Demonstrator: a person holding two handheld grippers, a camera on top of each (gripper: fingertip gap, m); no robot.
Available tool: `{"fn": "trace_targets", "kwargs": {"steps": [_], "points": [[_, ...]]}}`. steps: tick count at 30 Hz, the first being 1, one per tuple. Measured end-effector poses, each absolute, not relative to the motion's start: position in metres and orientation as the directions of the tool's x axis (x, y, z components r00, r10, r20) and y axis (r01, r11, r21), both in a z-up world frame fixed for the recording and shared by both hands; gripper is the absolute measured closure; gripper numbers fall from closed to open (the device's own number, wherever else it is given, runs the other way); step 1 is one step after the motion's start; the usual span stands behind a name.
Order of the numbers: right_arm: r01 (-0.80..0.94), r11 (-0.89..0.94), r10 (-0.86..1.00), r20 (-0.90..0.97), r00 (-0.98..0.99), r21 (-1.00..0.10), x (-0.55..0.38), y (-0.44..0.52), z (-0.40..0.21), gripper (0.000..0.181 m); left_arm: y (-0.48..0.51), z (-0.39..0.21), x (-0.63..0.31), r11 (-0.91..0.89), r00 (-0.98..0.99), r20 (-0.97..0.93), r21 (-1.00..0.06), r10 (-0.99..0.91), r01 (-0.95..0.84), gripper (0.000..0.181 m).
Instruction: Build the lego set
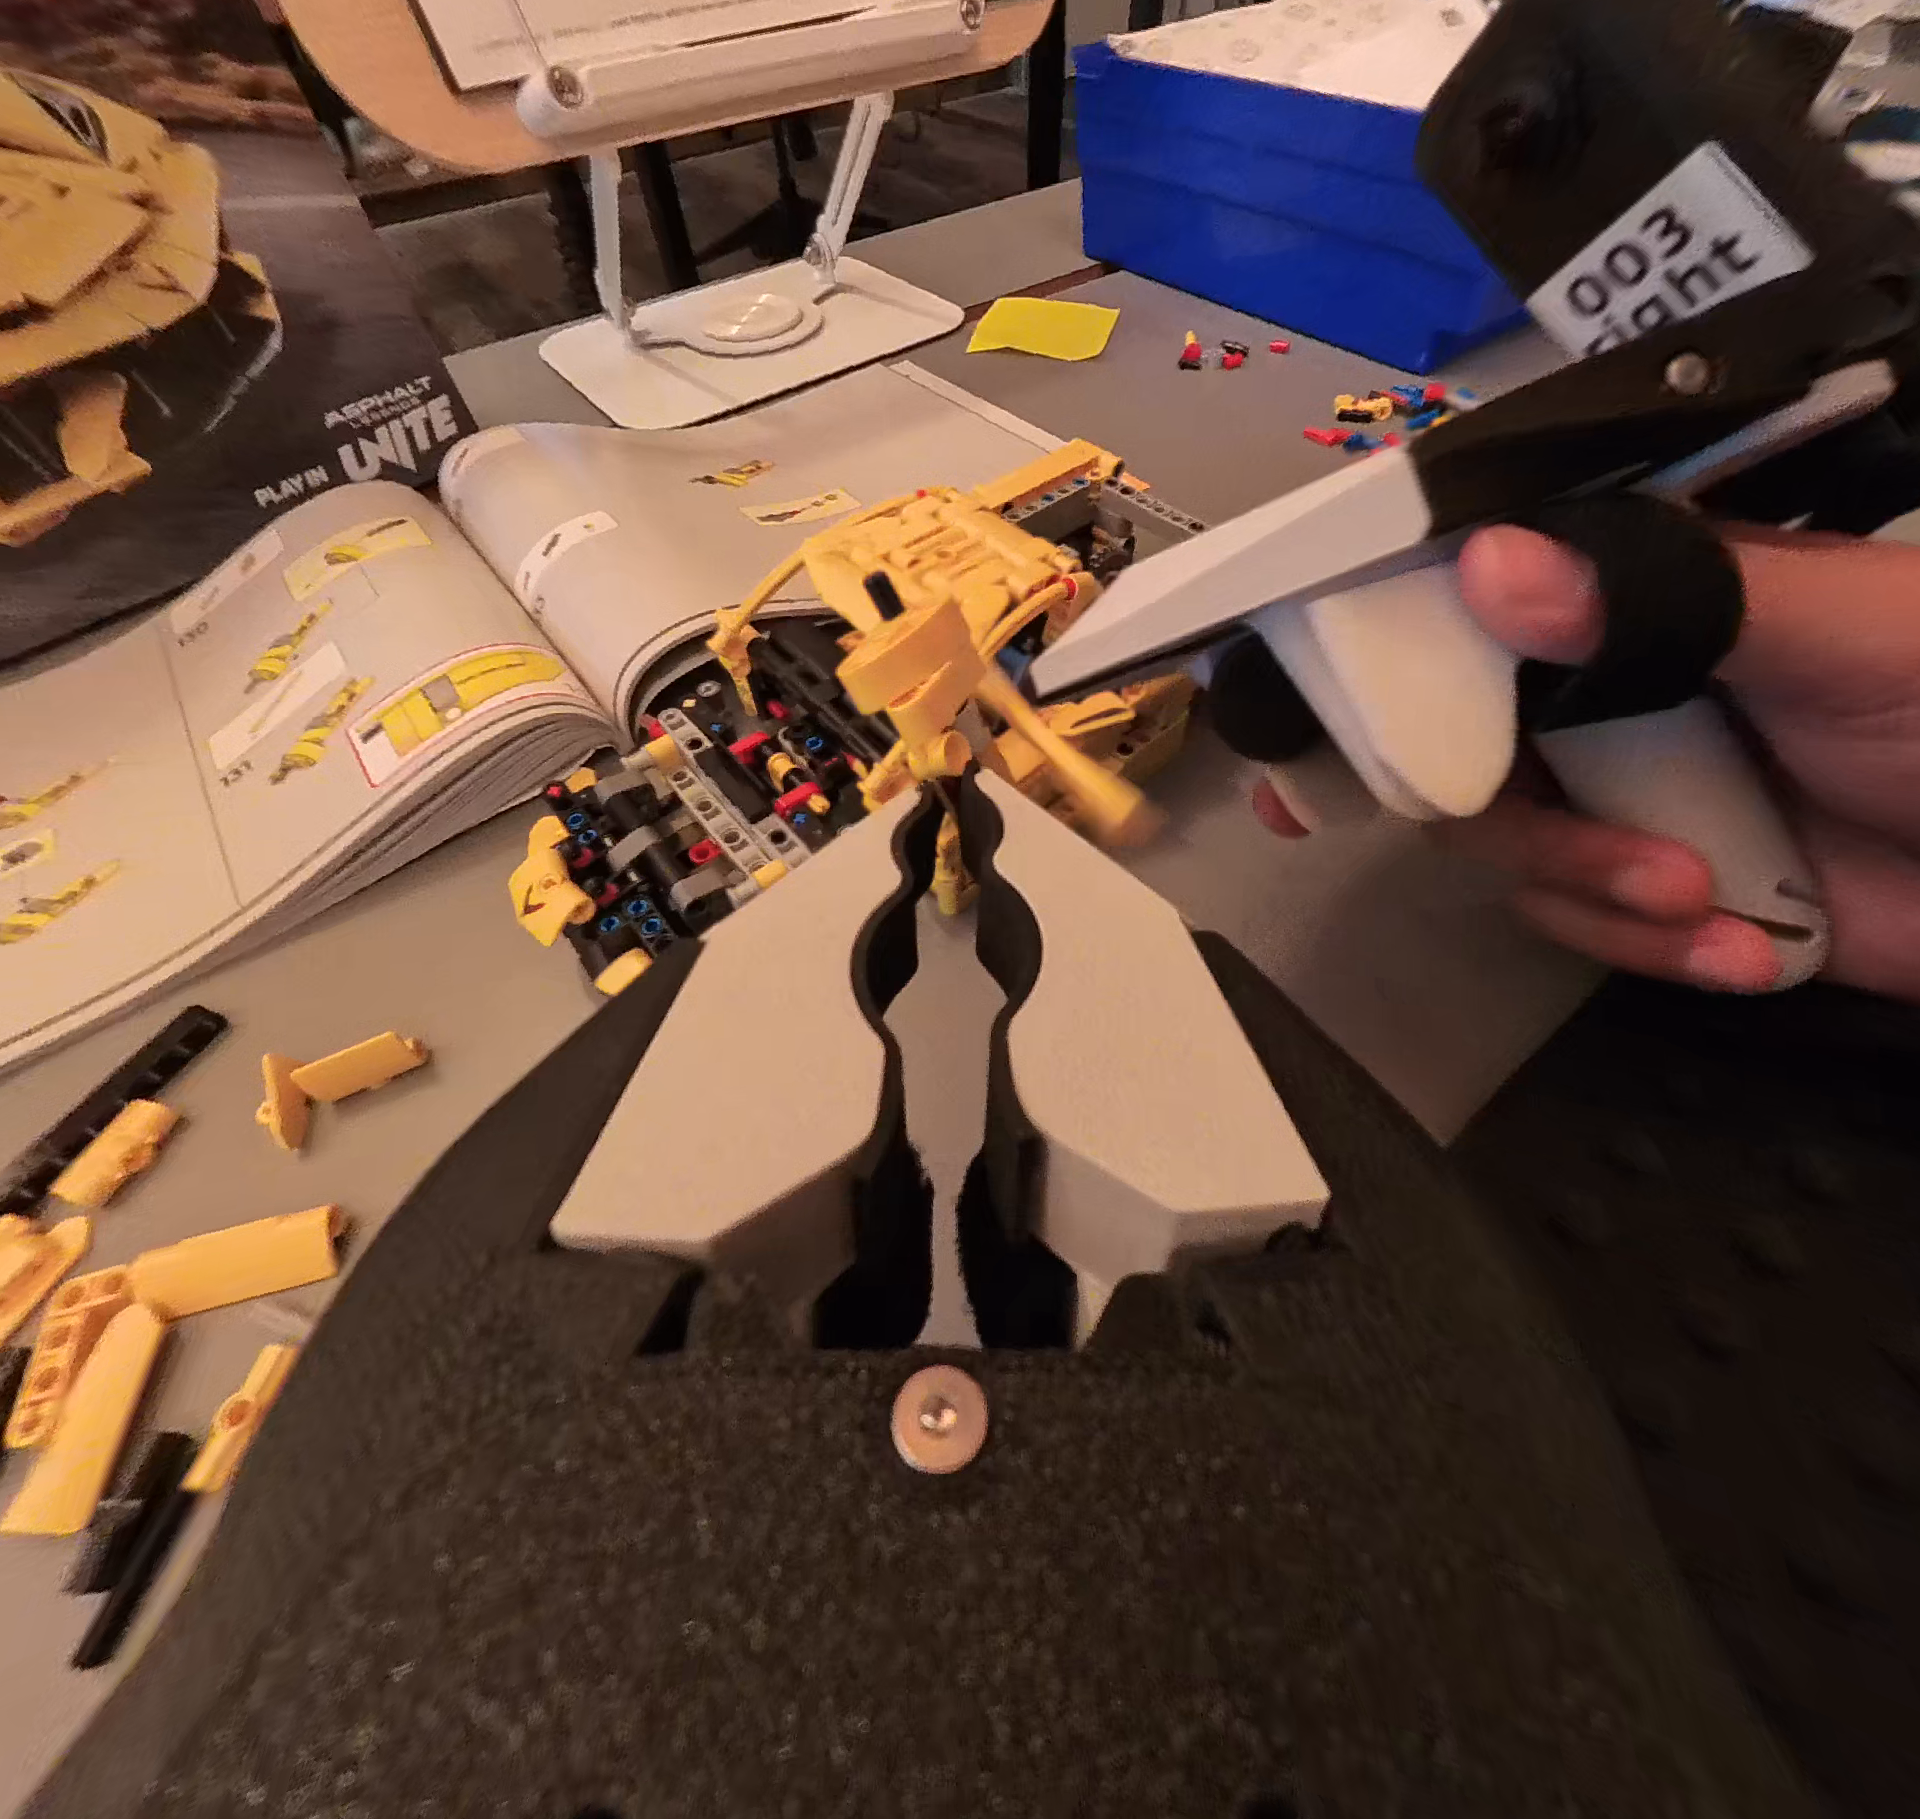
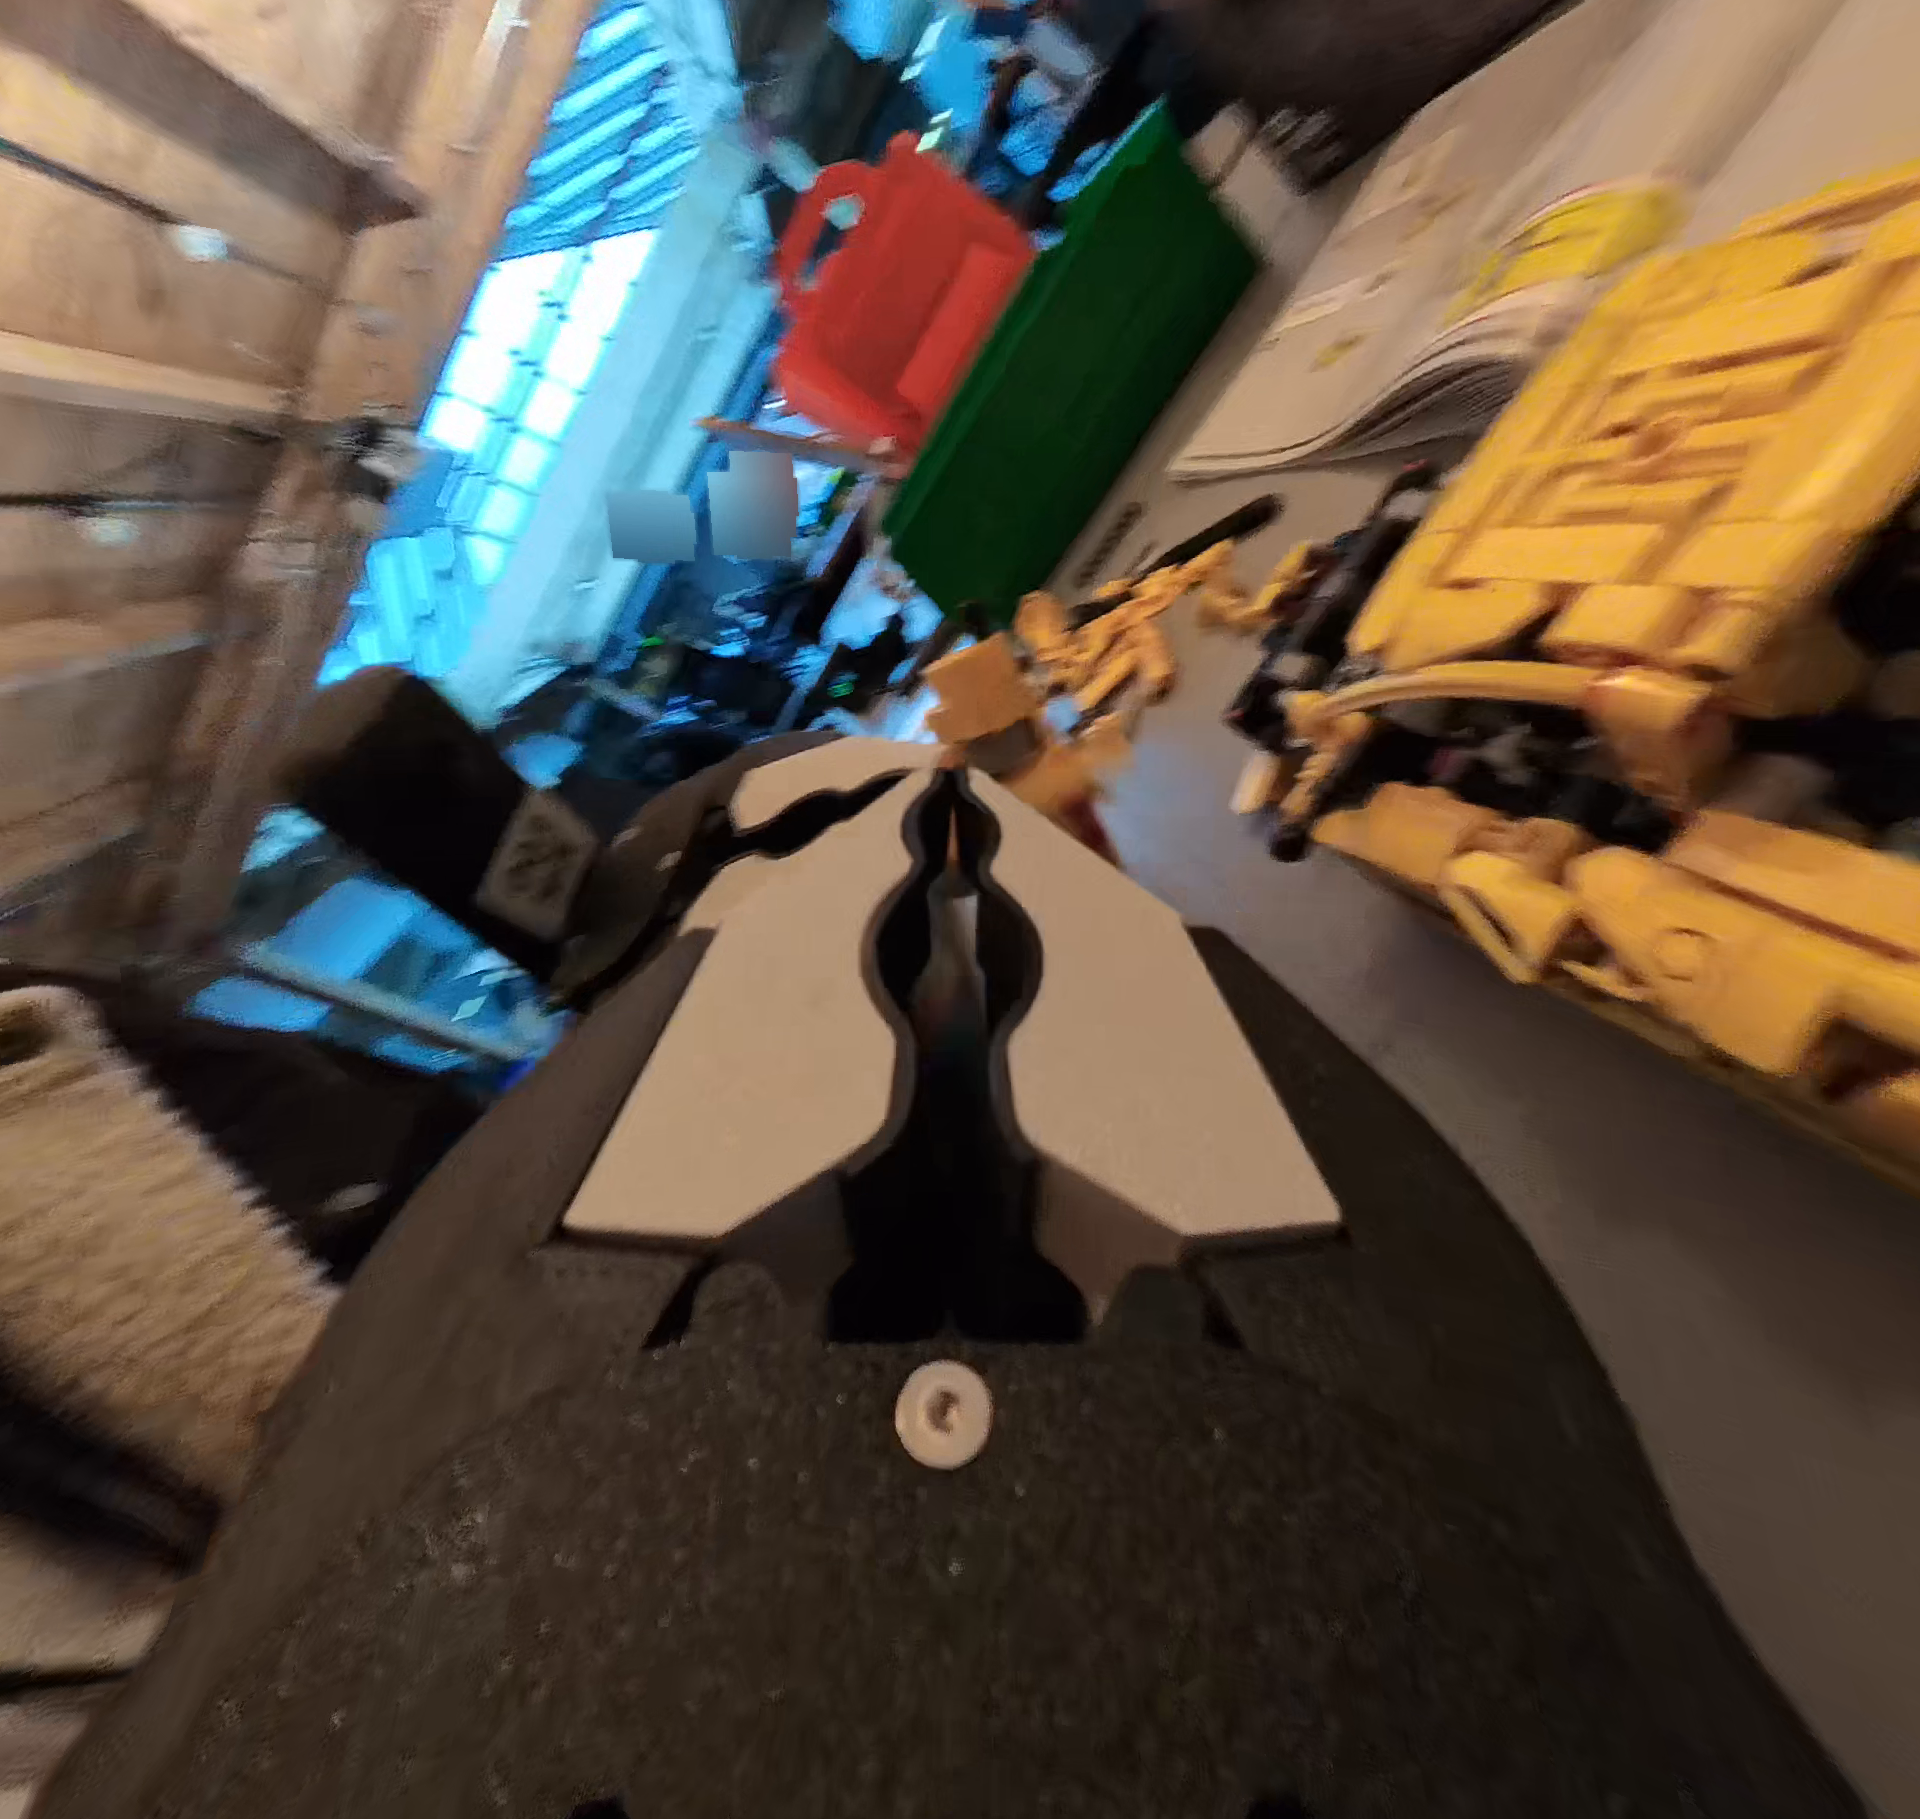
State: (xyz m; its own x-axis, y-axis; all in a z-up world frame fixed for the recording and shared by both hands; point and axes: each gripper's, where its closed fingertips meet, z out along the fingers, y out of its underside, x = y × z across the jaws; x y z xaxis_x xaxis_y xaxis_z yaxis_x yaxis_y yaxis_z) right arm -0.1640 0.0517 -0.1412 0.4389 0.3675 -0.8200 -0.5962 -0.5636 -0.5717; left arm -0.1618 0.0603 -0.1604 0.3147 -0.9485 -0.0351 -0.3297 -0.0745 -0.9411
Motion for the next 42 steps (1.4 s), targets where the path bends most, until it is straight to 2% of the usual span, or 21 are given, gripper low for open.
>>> {"fn": "trace_targets", "kwargs": {"steps": [1, 5, 9, 11, 13, 14, 15, 17, 21, 25, 27, 30, 34, 39, 42], "points": [[-0.588, -0.597, 0.357, -0.837, 0.414, -0.546, -0.169, 0.051, -0.144, 0.181, 0.057, -0.16, -0.16, -0.097, 0.289, 0.002, -0.945, -0.957, -0.312, 0.178], [-0.535, -0.588, 0.376, -0.791, 0.483, -0.607, -0.169, 0.051, -0.146, 0.181, 0.054, -0.156, -0.159, -0.147, 0.25, 0.079, -0.952, -0.965, -0.268, 0.178], [-0.465, -0.496, 0.401, -0.668, 0.627, -0.734, -0.135, 0.05, -0.139, 0.179, 0.07, -0.159, -0.169, -0.203, 0.275, 0.13, -0.944, -0.953, -0.259, 0.178], [-0.248, -0.533, 0.475, -0.528, 0.704, -0.809, -0.14, 0.035, -0.147, 0.181, 0.067, -0.164, -0.171, -0.232, 0.209, 0.177, -0.932, -0.962, -0.278, 0.178], [0.061, -0.545, 0.55, -0.301, 0.779, -0.836, -0.138, 0.018, -0.17, 0.164, 0.061, -0.163, -0.173, -0.247, 0.147, 0.213, -0.928, -0.966, -0.278, 0.178], [0.221, -0.527, 0.566, -0.144, 0.812, -0.82, -0.126, 0.014, -0.185, 0.156, 0.062, -0.165, -0.175, -0.235, 0.15, 0.199, -0.926, -0.969, -0.294, 0.178], [0.328, -0.534, 0.554, -0.03, 0.832, -0.779, -0.114, 0.009, -0.199, 0.158, 0.063, -0.17, -0.176, -0.223, 0.15, 0.183, -0.921, -0.972, -0.32, 0.178], [0.407, -0.577, 0.566, 0.012, 0.824, -0.708, -0.112, -0.003, -0.22, 0.162, 0.062, -0.17, -0.177, -0.224, 0.132, 0.19, -0.919, -0.973, -0.325, 0.178], [0.46, -0.643, 0.614, -0.054, 0.787, -0.612, -0.129, -0.012, -0.245, 0.156, 0.061, -0.17, -0.176, -0.244, 0.121, 0.216, -0.918, -0.969, -0.314, 0.178], [0.443, -0.679, 0.6, -0.095, 0.794, -0.586, -0.128, -0.008, -0.246, 0.161, 0.057, -0.173, -0.175, -0.258, 0.09, 0.242, -0.906, -0.966, -0.336, 0.178], [0.485, -0.663, 0.608, -0.033, 0.793, -0.57, -0.122, -0.006, -0.247, 0.174, 0.049, -0.184, -0.173, -0.304, 0.047, 0.313, -0.859, -0.949, -0.411, 0.178], [0.488, -0.671, 0.603, -0.028, 0.797, -0.558, -0.123, -0.007, -0.246, 0.174, 0.031, -0.198, -0.173, -0.402, -0.006, 0.476, -0.749, -0.879, -0.526, 0.178], [0.363, -0.676, 0.547, -0.106, 0.831, -0.641, -0.128, -0.008, -0.229, 0.174, 0.009, -0.229, -0.18, -0.392, -0.002, 0.561, -0.58, -0.828, -0.714, 0.177], [0.166, -0.663, 0.447, -0.209, 0.87, -0.73, -0.133, -0.01, -0.211, 0.175, -0.004, -0.24, -0.183, -0.317, -0.023, 0.544, -0.523, -0.839, -0.791, 0.176], [0.069, -0.646, 0.429, -0.287, 0.856, -0.76, -0.139, -0.01, -0.201, 0.175, -0.004, -0.241, -0.184, -0.3, -0.031, 0.526, -0.531, -0.85, -0.792, 0.175]]}}
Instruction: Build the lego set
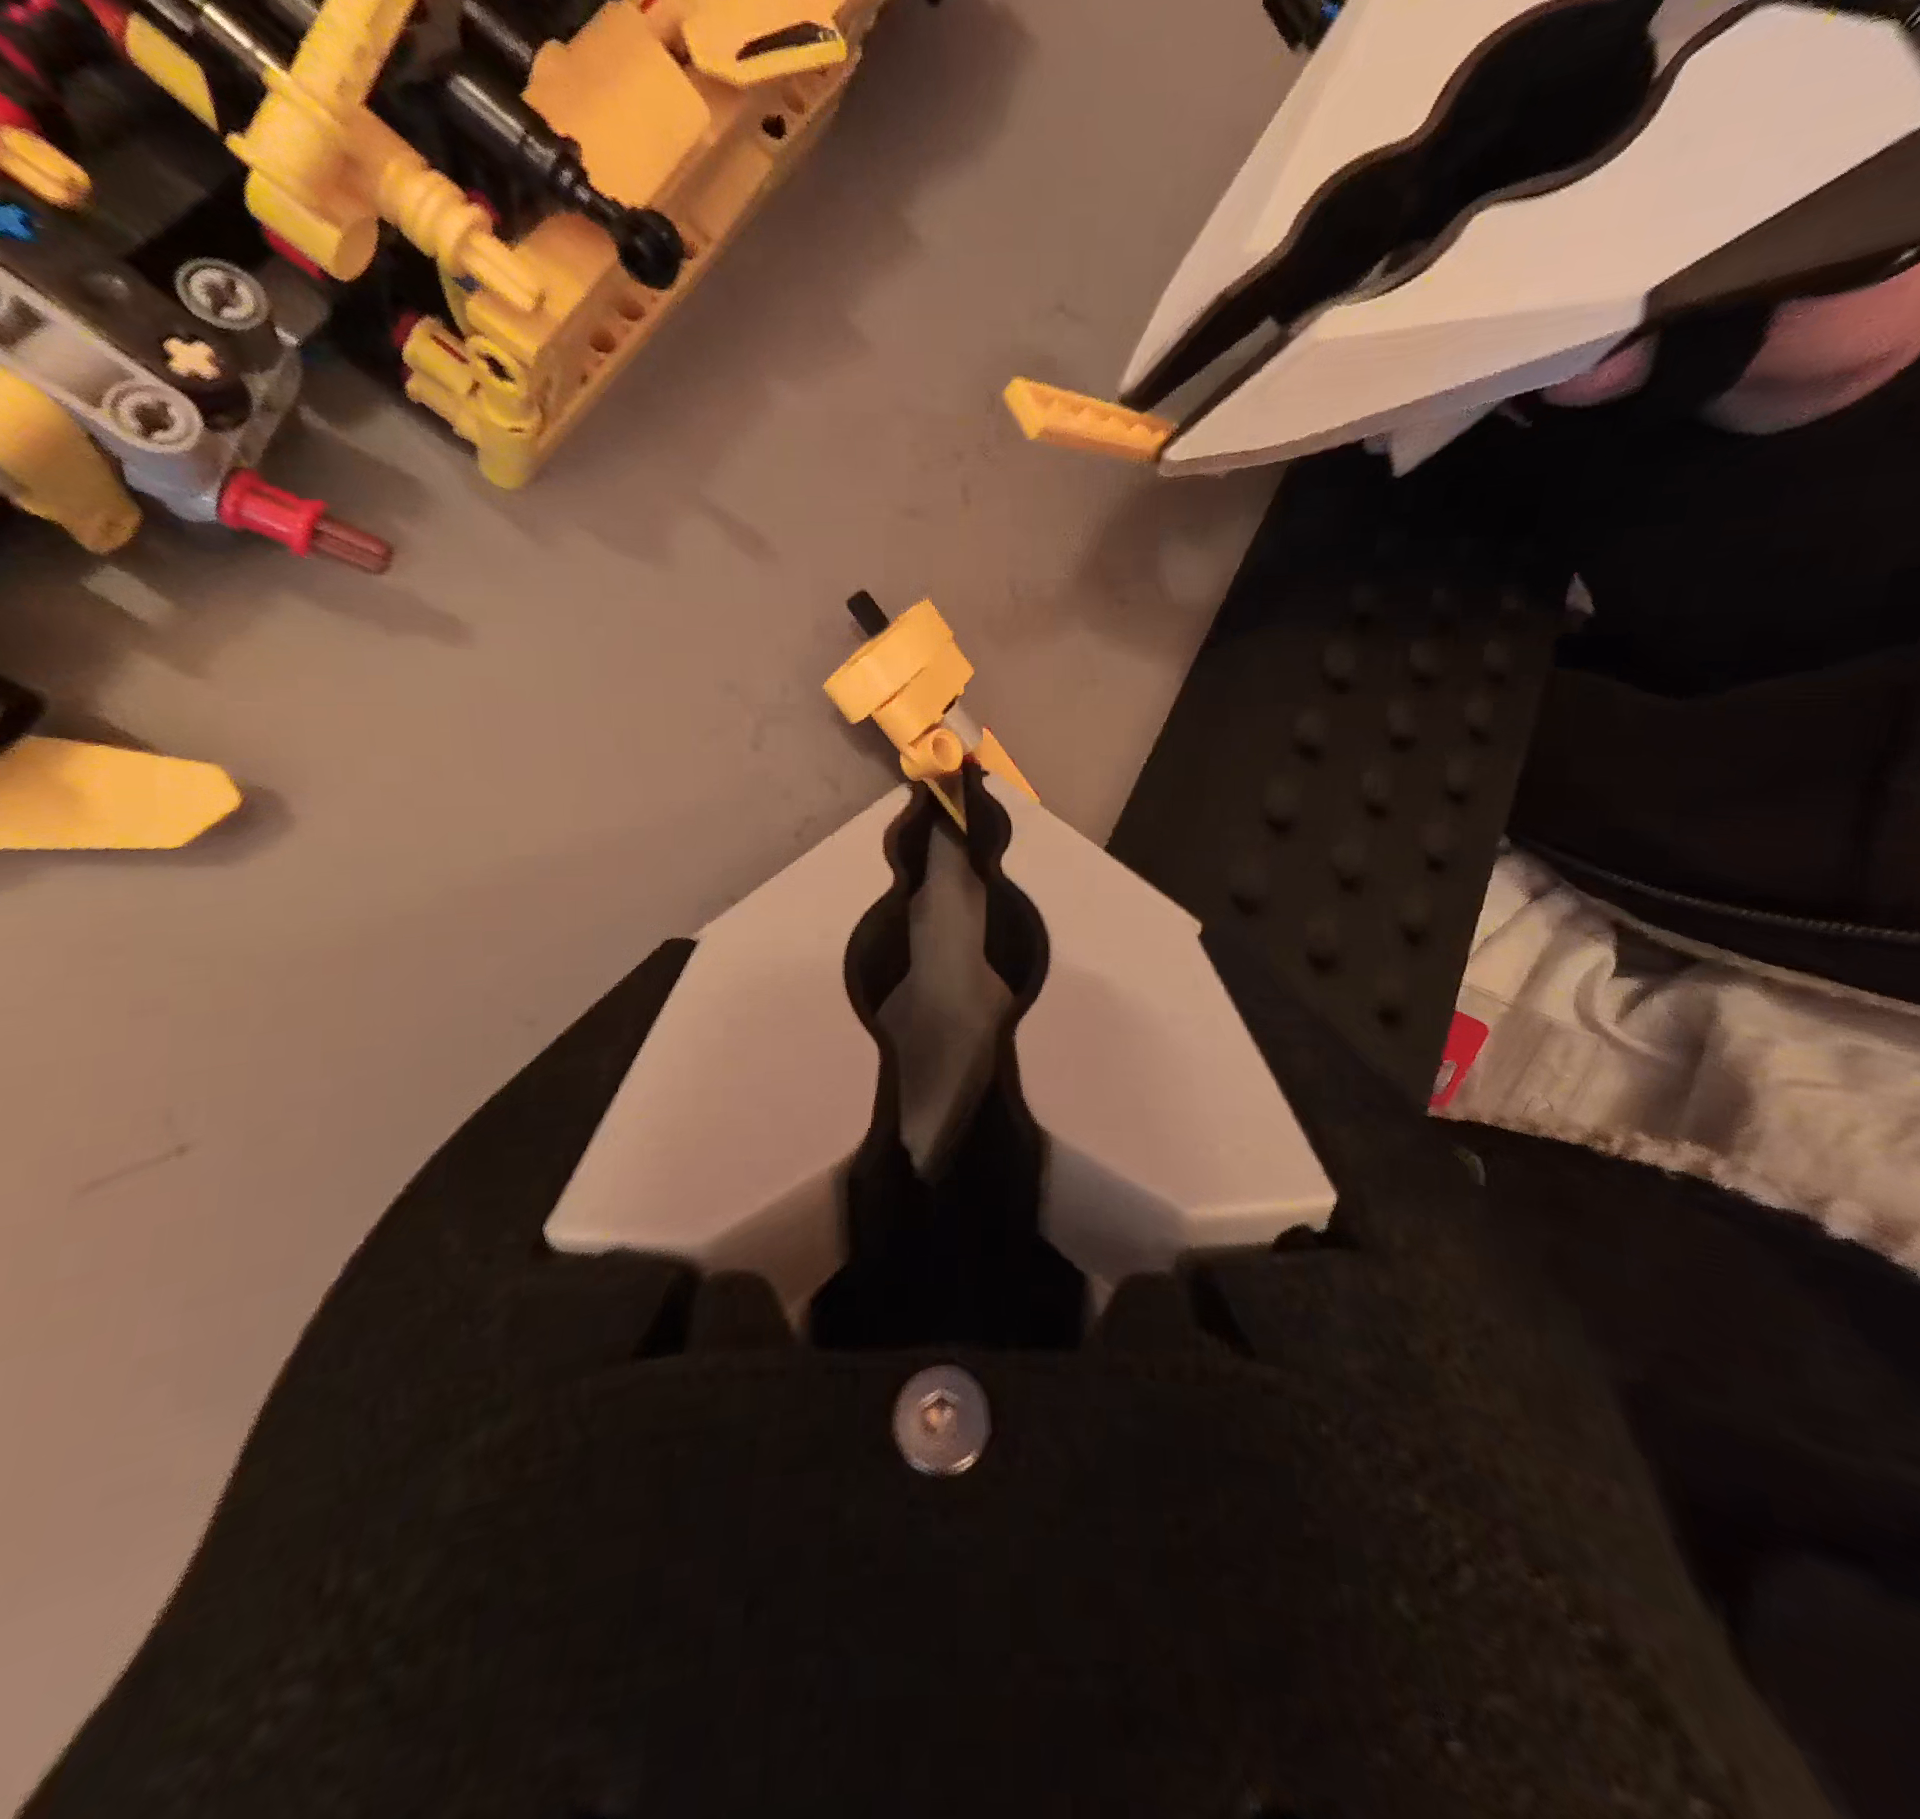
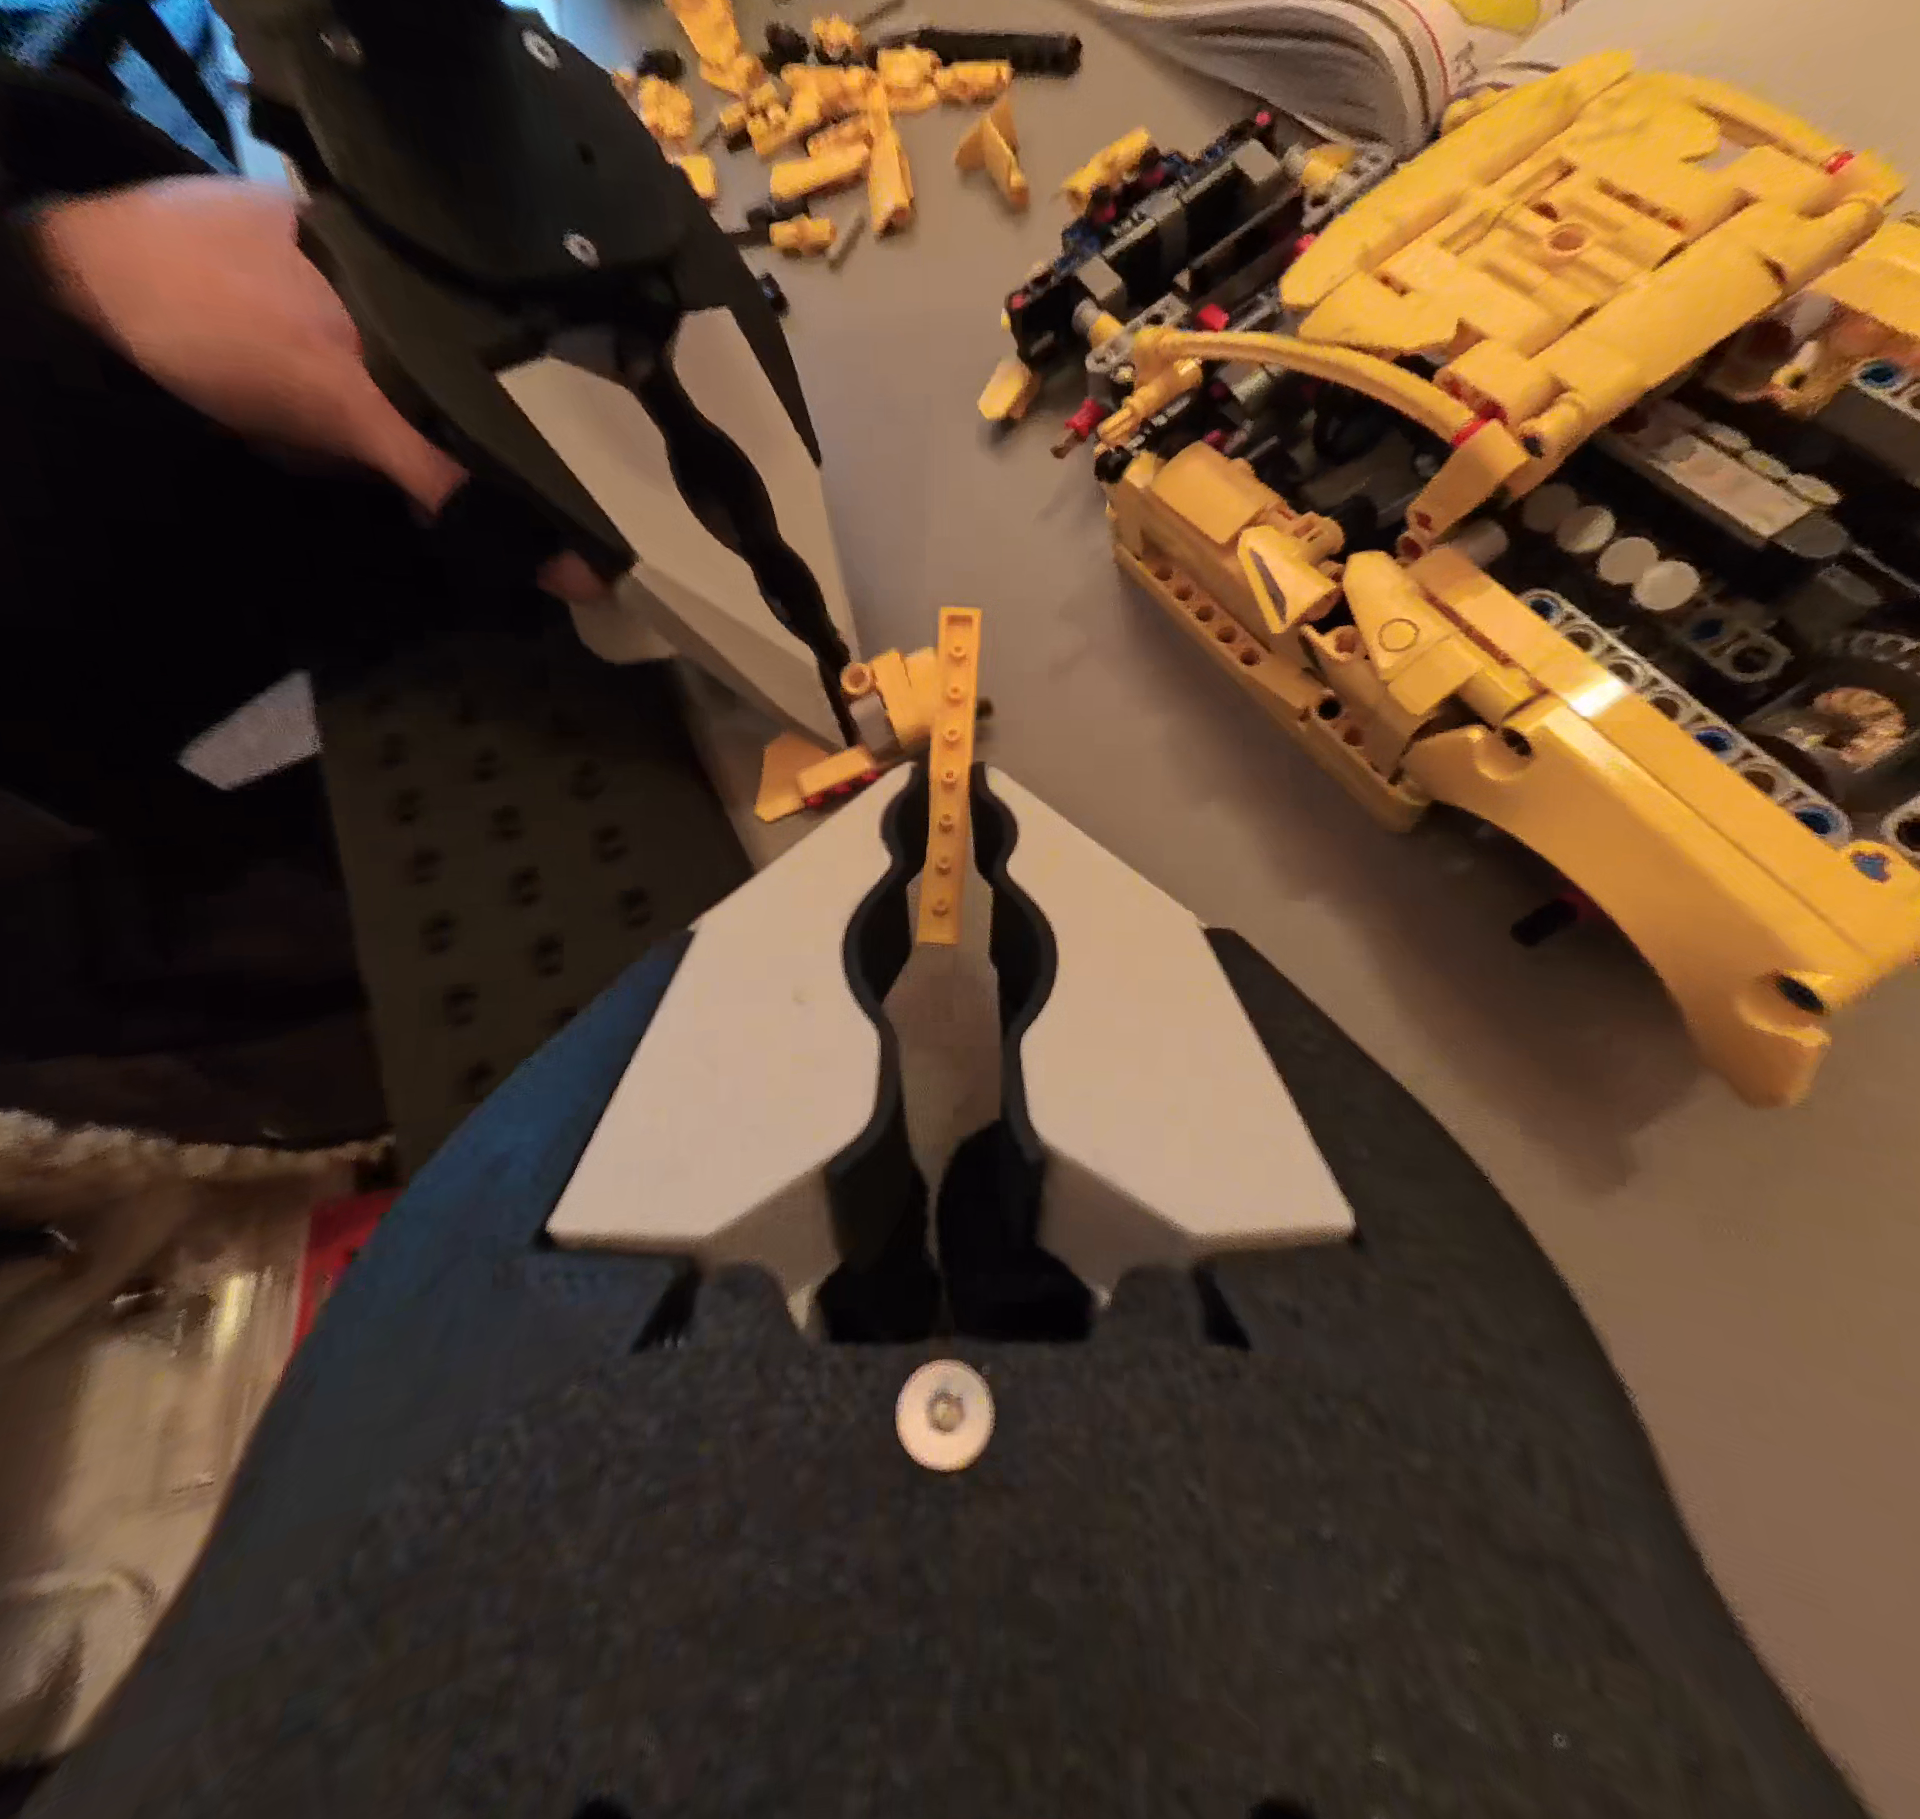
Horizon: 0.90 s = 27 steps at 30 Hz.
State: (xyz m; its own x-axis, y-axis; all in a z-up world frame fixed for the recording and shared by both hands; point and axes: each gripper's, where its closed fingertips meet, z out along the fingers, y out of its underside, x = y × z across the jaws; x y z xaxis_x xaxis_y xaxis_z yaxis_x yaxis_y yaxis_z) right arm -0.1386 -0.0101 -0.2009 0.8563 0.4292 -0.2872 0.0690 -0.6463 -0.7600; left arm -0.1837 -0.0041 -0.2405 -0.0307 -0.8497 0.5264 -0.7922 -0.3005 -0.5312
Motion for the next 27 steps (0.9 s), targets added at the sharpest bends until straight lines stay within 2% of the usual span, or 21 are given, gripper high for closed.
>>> {"fn": "trace_targets", "kwargs": {"steps": [1, 3, 4, 8, 10, 12, 14, 18, 20, 21, 23, 25, 27], "points": [[0.064, -0.636, 0.434, -0.289, 0.853, -0.769, -0.14, -0.01, -0.198, 0.175, -0.003, -0.24, -0.184, -0.29, -0.034, 0.51, -0.541, -0.859, -0.79, 0.172], [0.107, -0.613, 0.447, -0.233, 0.864, -0.783, -0.139, -0.01, -0.195, 0.175, 0.001, -0.235, -0.187, -0.293, -0.025, 0.489, -0.562, -0.872, -0.773, 0.153], [0.148, -0.575, 0.478, -0.183, 0.859, -0.805, -0.142, -0.01, -0.19, 0.175, 0.004, -0.231, -0.189, -0.305, -0.016, 0.484, -0.575, -0.875, -0.759, 0.15], [0.352, -0.363, 0.556, 0.103, 0.825, -0.863, -0.163, -0.012, -0.164, 0.175, 0.009, -0.177, -0.187, -0.45, -0.081, 0.583, -0.7, -0.808, -0.554, 0.15], [0.441, -0.293, 0.578, 0.211, 0.788, -0.848, -0.176, -0.014, -0.159, 0.175, 0.006, -0.15, -0.184, -0.532, -0.154, 0.655, -0.709, -0.74, -0.463, 0.15], [0.495, -0.268, 0.575, 0.274, 0.77, -0.827, -0.181, -0.014, -0.158, 0.175, 0.001, -0.146, -0.186, -0.516, -0.189, 0.651, -0.718, -0.735, -0.467, 0.156], [0.507, -0.271, 0.584, 0.279, 0.762, -0.818, -0.185, -0.015, -0.16, 0.174, -0.007, -0.149, -0.19, -0.467, -0.227, 0.63, -0.73, -0.743, -0.499, 0.173], [0.519, -0.267, 0.596, 0.284, 0.751, -0.812, -0.185, -0.017, -0.162, 0.181, -0.015, -0.157, -0.195, -0.379, -0.253, 0.583, -0.742, -0.772, -0.553, 0.179], [0.473, -0.266, 0.624, 0.224, 0.749, -0.84, -0.188, -0.02, -0.161, 0.181, -0.019, -0.158, -0.199, -0.261, -0.31, 0.489, -0.788, -0.815, -0.558, 0.178], [0.435, -0.284, 0.633, 0.174, 0.754, -0.855, -0.186, -0.021, -0.16, 0.174, -0.022, -0.154, -0.201, -0.211, -0.359, 0.453, -0.812, -0.816, -0.545, 0.178], [0.339, -0.32, 0.697, 0.023, 0.717, -0.885, -0.186, -0.028, -0.155, 0.171, -0.03, -0.141, -0.208, -0.064, -0.491, 0.325, -0.878, -0.808, -0.475, 0.178], [0.239, -0.436, 0.778, -0.23, 0.584, -0.868, -0.19, -0.042, -0.15, 0.162, -0.041, -0.13, -0.217, 0.153, -0.629, 0.112, -0.923, -0.77, -0.352, 0.178], [0.194, -0.59, 0.79, -0.511, 0.339, -0.784, -0.199, -0.063, -0.139, 0.151, -0.052, -0.122, -0.226, 0.298, -0.719, -0.006, -0.912, -0.695, -0.281, 0.178]]}}
